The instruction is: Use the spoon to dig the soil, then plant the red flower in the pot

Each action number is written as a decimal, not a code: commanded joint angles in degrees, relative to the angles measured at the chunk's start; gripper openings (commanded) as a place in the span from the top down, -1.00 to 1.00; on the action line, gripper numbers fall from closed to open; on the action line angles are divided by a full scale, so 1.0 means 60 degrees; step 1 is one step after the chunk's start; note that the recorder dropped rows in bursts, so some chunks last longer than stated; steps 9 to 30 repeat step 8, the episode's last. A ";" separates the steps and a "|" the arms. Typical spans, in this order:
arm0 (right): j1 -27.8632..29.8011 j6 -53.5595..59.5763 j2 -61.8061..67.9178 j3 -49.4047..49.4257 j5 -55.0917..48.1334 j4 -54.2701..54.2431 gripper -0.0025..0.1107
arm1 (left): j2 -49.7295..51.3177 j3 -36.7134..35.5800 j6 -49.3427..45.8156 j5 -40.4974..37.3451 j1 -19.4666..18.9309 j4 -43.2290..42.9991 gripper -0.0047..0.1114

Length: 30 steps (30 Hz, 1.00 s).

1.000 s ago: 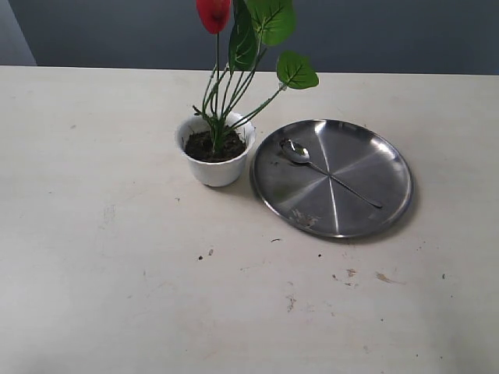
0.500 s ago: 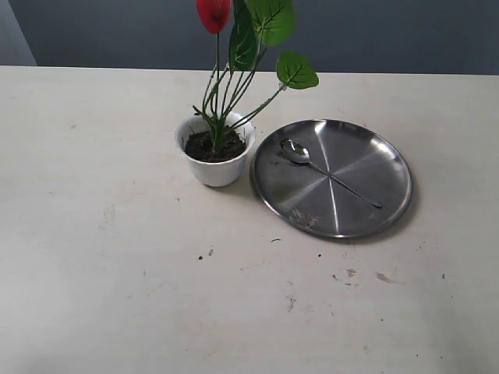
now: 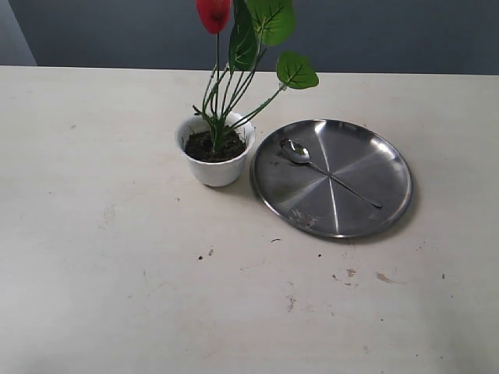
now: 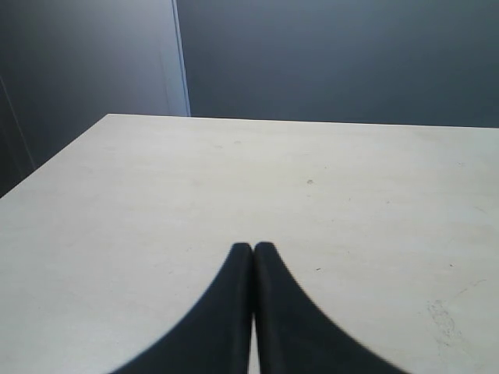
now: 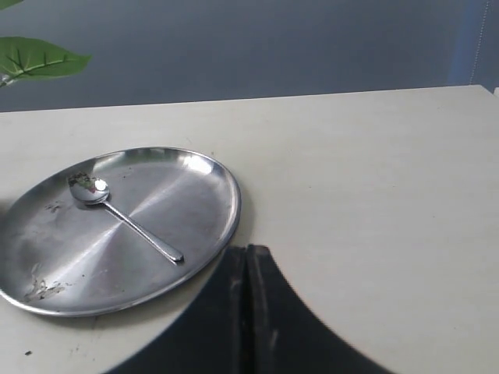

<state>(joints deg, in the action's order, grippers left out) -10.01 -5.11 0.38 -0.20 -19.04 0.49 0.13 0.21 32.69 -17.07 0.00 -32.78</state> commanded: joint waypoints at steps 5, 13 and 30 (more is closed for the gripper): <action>0.0054 0.0061 -0.0064 0.0034 0.0117 -0.0181 0.97 | -0.0022 -0.0035 0.0023 0.0094 -0.0003 0.0025 0.91; 0.0054 0.0061 -0.0064 0.0034 0.0117 -0.0181 0.97 | -0.0022 -0.0035 0.0023 0.0094 -0.0003 0.0025 0.91; 0.0054 0.0061 -0.0064 0.0034 0.0117 -0.0181 0.97 | -0.0022 -0.0035 0.0023 0.0094 -0.0003 0.0025 0.91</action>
